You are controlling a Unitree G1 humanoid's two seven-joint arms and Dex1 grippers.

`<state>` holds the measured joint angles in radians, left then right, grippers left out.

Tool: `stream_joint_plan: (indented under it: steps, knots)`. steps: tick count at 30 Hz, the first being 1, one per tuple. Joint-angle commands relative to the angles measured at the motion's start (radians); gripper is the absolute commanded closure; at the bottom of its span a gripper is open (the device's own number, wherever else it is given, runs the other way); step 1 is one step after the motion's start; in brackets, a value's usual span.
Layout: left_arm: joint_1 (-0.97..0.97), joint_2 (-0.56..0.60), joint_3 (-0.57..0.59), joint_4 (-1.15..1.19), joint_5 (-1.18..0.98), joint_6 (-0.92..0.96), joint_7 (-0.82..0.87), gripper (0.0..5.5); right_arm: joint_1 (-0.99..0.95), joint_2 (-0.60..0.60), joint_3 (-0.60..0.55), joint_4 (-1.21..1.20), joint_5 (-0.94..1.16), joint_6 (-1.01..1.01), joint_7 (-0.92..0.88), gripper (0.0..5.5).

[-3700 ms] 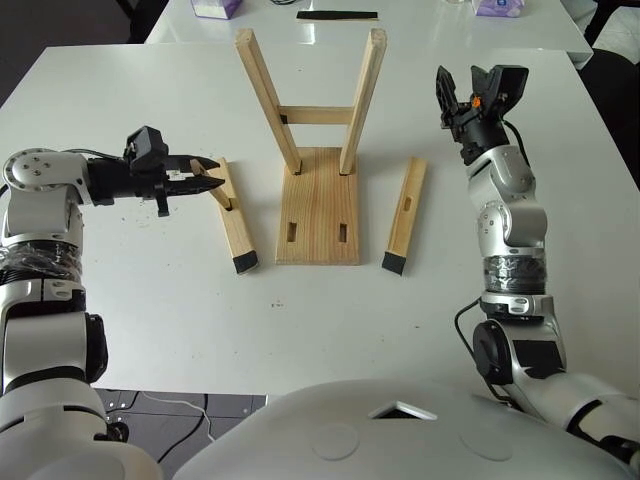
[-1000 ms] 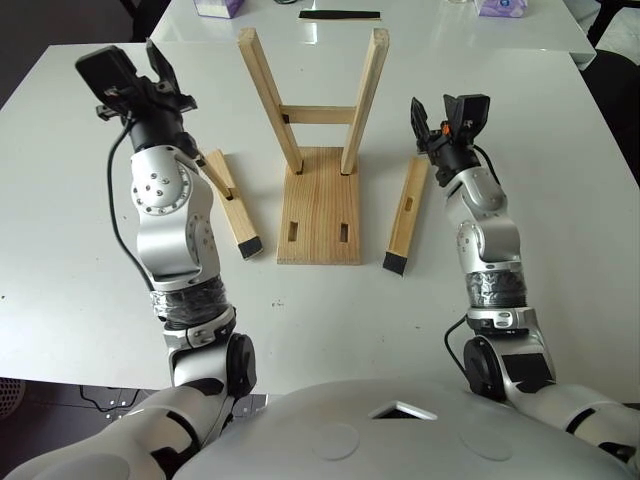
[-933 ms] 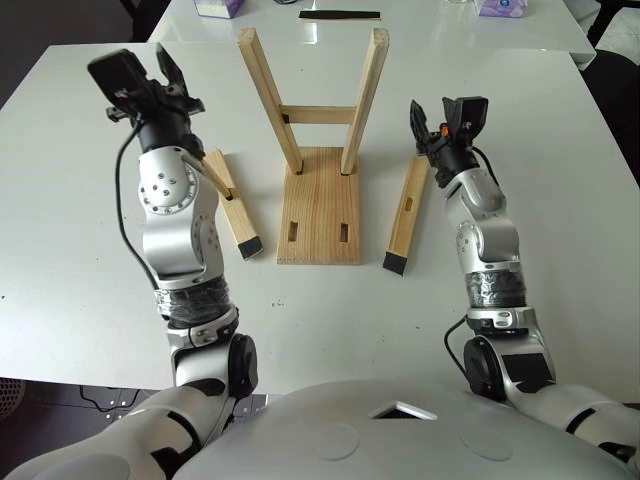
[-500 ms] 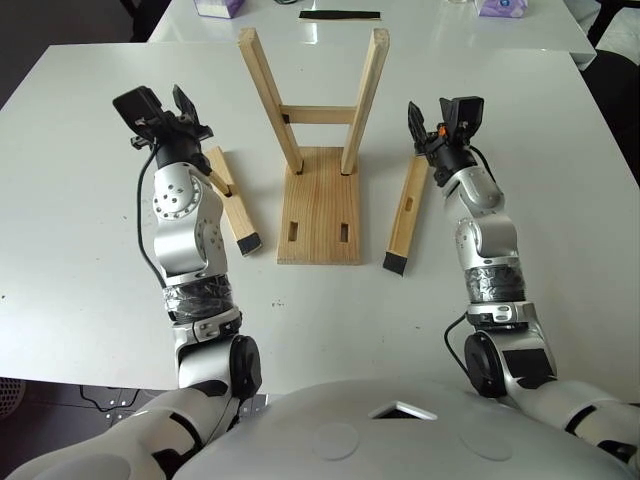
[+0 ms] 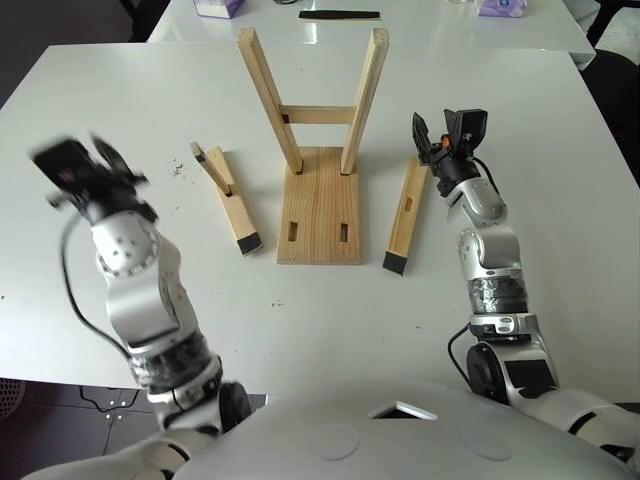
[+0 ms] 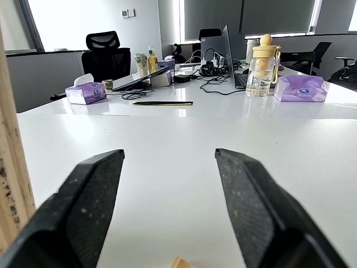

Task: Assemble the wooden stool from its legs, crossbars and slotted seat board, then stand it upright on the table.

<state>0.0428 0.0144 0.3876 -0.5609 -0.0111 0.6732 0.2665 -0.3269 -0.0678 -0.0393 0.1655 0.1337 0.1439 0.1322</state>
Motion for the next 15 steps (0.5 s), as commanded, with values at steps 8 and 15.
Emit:
stream_joint_plan:
  steps: [8, 15]
  knots:
    - [0.062, -0.07, -0.212, -0.051, -0.126, 0.178, -0.156, 1.93, -0.007, -0.017, 0.001, 0.001, -0.02, 0.007, 0.009, 2.49]
    - [0.029, -0.044, -0.231, -0.001, -0.096, 0.253, -0.135, 1.93, -0.017, -0.018, 0.004, 0.039, -0.029, -0.012, 0.016, 2.49]
